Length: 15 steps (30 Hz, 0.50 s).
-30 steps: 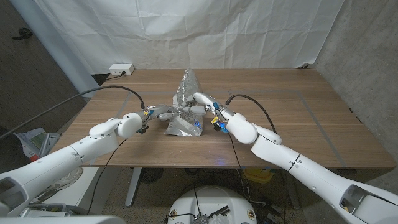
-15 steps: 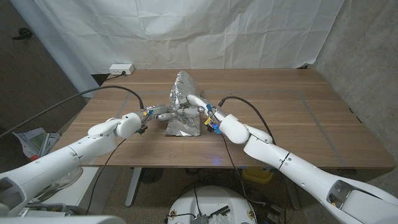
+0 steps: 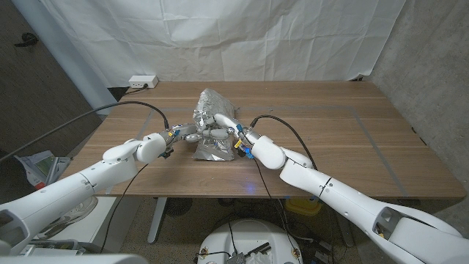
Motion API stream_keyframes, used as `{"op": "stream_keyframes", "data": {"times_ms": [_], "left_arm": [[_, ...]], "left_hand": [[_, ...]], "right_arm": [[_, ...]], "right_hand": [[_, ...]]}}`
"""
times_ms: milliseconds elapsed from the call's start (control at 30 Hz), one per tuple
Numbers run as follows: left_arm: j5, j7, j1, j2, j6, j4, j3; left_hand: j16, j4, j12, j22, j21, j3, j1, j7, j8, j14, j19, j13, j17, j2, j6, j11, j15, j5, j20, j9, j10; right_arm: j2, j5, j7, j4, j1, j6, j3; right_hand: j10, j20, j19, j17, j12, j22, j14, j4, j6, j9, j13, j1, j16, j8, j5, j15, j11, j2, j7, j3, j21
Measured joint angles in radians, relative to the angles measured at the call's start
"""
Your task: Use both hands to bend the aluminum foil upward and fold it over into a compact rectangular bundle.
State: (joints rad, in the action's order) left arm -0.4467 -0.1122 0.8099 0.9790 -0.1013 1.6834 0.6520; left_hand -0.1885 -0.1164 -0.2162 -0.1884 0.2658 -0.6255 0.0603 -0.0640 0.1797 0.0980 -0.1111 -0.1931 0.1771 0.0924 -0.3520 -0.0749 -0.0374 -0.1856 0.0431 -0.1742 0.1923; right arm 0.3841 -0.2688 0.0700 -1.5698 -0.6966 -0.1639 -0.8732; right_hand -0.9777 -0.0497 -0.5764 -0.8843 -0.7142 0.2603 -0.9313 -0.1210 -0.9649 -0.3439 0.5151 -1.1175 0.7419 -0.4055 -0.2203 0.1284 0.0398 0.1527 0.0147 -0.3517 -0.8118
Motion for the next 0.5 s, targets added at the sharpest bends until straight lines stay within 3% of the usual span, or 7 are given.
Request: {"op": "stream_keyframes", "data": {"times_ms": [100,500], "left_arm": [[0.000,0.001,0.000,0.000,0.000,0.000,0.000],[0.002,0.004,0.002,-0.002,-0.003,-0.001,-0.001]], "left_hand": [[0.000,-0.001,0.000,0.000,0.000,-0.001,0.000,0.000,0.000,0.000,0.000,0.000,0.000,0.000,0.000,0.000,0.000,0.000,0.000,0.000,0.000],[0.000,-0.001,0.000,0.000,0.000,-0.001,0.000,0.000,0.002,0.000,0.000,0.000,0.000,0.000,0.000,0.000,0.000,0.000,0.000,0.000,0.000]], "right_arm": [[-0.013,0.001,0.000,0.022,0.012,-0.006,-0.009],[-0.043,0.016,-0.016,0.075,0.041,-0.011,-0.030]], "right_hand": [[0.000,0.005,0.004,-0.003,0.003,-0.005,0.002,0.004,-0.001,0.001,-0.006,0.010,-0.007,0.001,0.000,0.002,0.021,0.002,0.006,0.004,-0.010],[0.017,0.014,0.014,0.015,0.004,-0.019,0.009,0.007,-0.001,0.010,0.003,0.019,-0.051,0.002,0.001,0.002,0.037,0.006,0.012,0.007,-0.031]]}}
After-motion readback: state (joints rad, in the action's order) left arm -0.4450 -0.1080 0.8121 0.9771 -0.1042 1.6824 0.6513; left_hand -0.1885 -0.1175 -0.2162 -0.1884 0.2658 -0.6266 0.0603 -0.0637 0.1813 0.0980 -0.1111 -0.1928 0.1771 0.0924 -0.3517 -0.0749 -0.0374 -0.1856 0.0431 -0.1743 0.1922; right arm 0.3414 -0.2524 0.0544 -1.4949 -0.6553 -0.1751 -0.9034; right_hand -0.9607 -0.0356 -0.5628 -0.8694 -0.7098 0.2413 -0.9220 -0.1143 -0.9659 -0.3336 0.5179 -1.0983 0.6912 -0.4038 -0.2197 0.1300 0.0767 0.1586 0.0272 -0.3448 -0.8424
